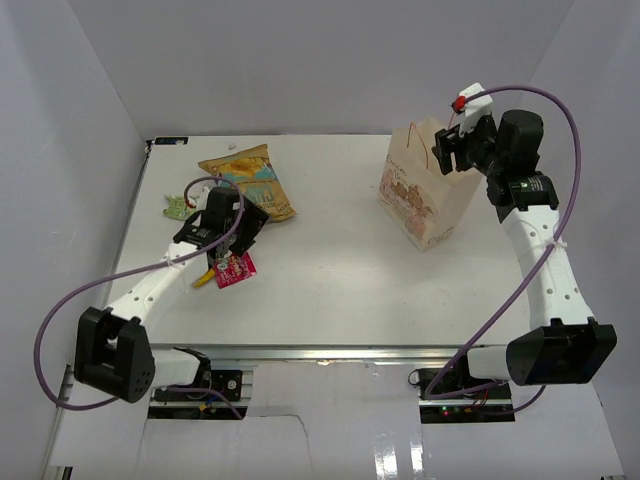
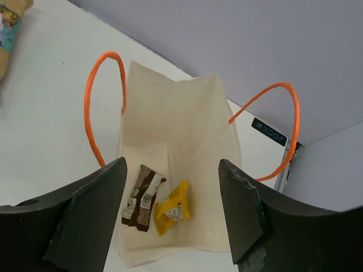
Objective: Place the snacks into the paper bag
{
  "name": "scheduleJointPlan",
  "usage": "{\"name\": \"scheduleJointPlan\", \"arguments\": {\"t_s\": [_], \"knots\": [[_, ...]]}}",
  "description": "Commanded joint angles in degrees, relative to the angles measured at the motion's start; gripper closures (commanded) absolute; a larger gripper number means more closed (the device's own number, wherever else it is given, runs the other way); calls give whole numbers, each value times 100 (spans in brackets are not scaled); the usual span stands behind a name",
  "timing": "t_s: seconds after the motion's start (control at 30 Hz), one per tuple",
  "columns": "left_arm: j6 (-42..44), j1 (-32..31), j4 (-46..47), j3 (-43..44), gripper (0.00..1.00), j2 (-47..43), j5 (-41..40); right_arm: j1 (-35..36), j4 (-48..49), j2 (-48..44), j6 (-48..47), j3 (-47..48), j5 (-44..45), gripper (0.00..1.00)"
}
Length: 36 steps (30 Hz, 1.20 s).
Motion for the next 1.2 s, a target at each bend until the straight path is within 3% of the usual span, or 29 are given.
{"name": "scheduleJointPlan", "arguments": {"t_s": [0.0,0.03,0.1,0.17,0.27,0.3,0.37,0.43,0.63,0.87,1.17], "knots": [[-891,316,-883,762,15,577,-50,-56,155,-349,-107,246,-450,28],[-979,369,-1033,955,15,744,-234,-65,102,-384,-142,316,-574,27],[-1076,562,-1473,1535,17,1252,-419,-100,-91,-489,-265,475,-1091,14],[-1050,764,-1632,1843,17,1535,-325,-126,-284,-543,-432,536,-1574,7],[88,1326,-1030,2318,13,1949,358,-126,-513,-587,-450,642,-1945,5],[1128,1598,-765,2502,12,2028,632,-126,-540,-596,-450,625,-2008,5],[2040,1775,-210,2661,9,2204,1351,-126,-601,-622,-450,590,-2227,5],[2865,1925,-103,2950,6,2388,1364,-135,-689,-631,-476,528,-2368,5],[3888,2075,336,3750,6,3153,1136,-126,-795,-596,-433,379,-2860,5],[4066,2389,591,4437,6,4216,1065,-126,-839,-561,-380,291,-3054,5],[3705,2593,864,4701,6,4744,1347,-126,-883,-508,-362,150,-3080,5]]}}
